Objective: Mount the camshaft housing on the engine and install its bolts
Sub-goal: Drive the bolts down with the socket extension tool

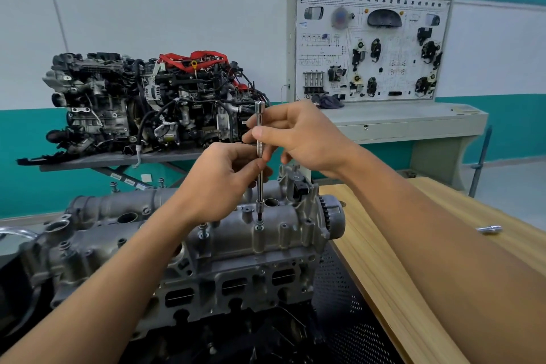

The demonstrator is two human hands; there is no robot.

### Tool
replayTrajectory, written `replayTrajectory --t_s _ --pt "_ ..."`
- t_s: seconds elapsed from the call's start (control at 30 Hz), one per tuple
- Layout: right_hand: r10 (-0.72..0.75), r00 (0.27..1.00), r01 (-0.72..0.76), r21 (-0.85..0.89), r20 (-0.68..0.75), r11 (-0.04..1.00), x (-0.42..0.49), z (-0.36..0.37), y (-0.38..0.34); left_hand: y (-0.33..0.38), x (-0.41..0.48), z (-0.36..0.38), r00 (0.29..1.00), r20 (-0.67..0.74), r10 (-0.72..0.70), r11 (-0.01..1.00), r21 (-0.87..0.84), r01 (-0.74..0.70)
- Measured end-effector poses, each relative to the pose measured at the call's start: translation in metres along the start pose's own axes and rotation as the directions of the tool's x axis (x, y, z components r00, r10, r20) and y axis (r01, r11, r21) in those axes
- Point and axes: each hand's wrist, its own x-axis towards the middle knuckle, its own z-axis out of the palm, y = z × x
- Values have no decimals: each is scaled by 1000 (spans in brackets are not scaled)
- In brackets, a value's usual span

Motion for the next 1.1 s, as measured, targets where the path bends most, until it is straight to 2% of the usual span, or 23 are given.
replayTrajectory --t_s 0.1,0.3,0.43,0.5,0.57,0.73,0.83,0.93,1.1 --pt "-2 1000 2 -41 19 999 -1 -1 -1 0 1 -1 1000 27 5 1000 9 -5" --pt "-27 993 23 -34 -116 999 -2 11 3 -2 -2 7 984 -177 12 1000 15 -9" --pt "-10 1000 10 22 0 1000 -3 6 2 -2 0 2 999 -20 -27 999 -42 26" --pt "-3 999 3 -3 40 1000 -3 3 3 -2 1 -2 998 64 -28 999 -25 30" --pt "-13 999 15 -42 36 999 -2 4 4 -1 2 -3 996 86 -22 1000 13 21" --pt "-52 996 49 -49 -76 998 -1 12 5 0 -3 4 993 -116 -3 1000 -25 0" --pt "-68 992 58 -89 -110 994 1 15 6 -2 -3 4 987 -160 -24 998 -62 14" --pt "-65 992 59 -63 -108 996 1 13 7 -4 -2 4 998 -63 -15 996 -89 10" --pt "-29 998 29 -3 63 1000 -3 0 5 -2 -2 -3 989 142 29 995 -102 -14"
